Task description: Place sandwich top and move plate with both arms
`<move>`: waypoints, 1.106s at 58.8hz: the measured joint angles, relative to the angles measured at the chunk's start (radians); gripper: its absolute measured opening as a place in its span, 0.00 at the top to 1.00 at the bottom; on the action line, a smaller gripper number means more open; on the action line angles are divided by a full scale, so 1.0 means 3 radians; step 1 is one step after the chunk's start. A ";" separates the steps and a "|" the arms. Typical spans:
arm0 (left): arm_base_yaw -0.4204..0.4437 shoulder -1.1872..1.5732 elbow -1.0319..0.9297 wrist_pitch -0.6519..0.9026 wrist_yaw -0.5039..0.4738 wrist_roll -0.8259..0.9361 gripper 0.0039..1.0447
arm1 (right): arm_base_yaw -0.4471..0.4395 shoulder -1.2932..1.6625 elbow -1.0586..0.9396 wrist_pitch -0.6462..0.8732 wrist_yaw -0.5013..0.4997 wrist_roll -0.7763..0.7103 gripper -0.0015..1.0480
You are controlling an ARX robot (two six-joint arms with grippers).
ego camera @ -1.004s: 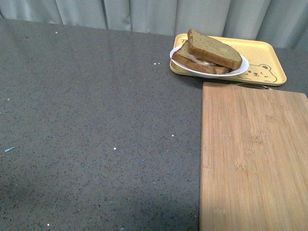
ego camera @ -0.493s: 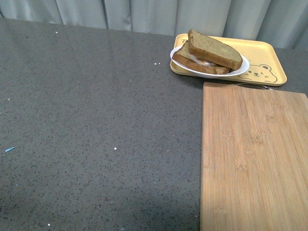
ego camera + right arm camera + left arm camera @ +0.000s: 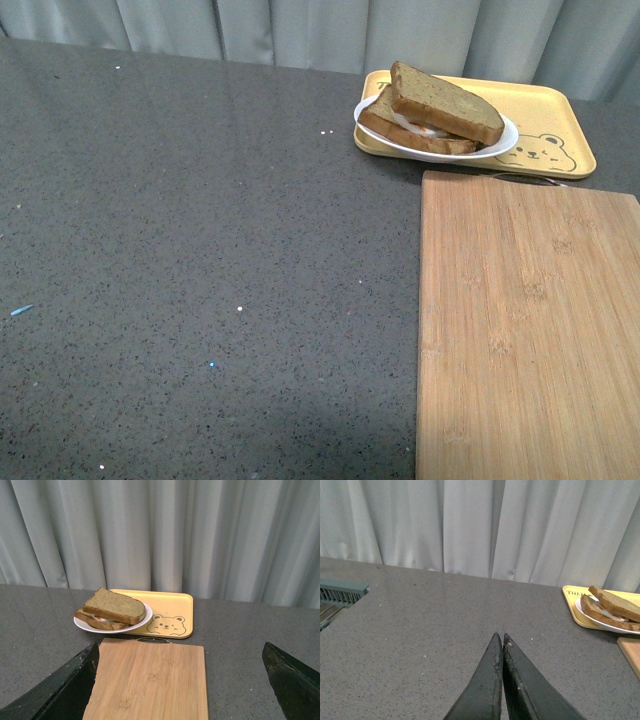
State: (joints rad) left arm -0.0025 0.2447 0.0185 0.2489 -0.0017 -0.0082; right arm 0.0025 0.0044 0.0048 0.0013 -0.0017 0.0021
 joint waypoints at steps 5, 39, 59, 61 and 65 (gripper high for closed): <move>0.0000 -0.0076 0.0000 -0.0076 0.0000 0.0001 0.97 | 0.0000 0.0000 0.0000 0.0000 -0.0001 0.0000 0.09; 0.0000 -0.0800 0.0001 -0.0823 0.0006 0.0000 0.83 | 0.0000 0.0000 0.0000 0.0000 0.0000 0.0000 0.09; 0.0000 -0.0802 0.0001 -0.0823 0.0006 0.0000 0.16 | 0.0000 0.0000 0.0000 0.0000 0.0000 0.0000 0.09; 0.0000 -0.0802 0.0001 -0.0823 0.0006 0.0001 0.11 | 0.0000 0.0000 0.0000 0.0000 0.0000 0.0000 0.09; 0.0000 -0.0802 0.0001 -0.0823 0.0006 0.0003 0.05 | 0.0000 0.0000 0.0000 0.0000 0.0000 0.0000 0.09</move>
State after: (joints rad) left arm -0.0025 0.0040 0.0189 0.0021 0.0002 -0.0074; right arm 0.0025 0.0044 0.0048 0.0013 -0.0017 0.0021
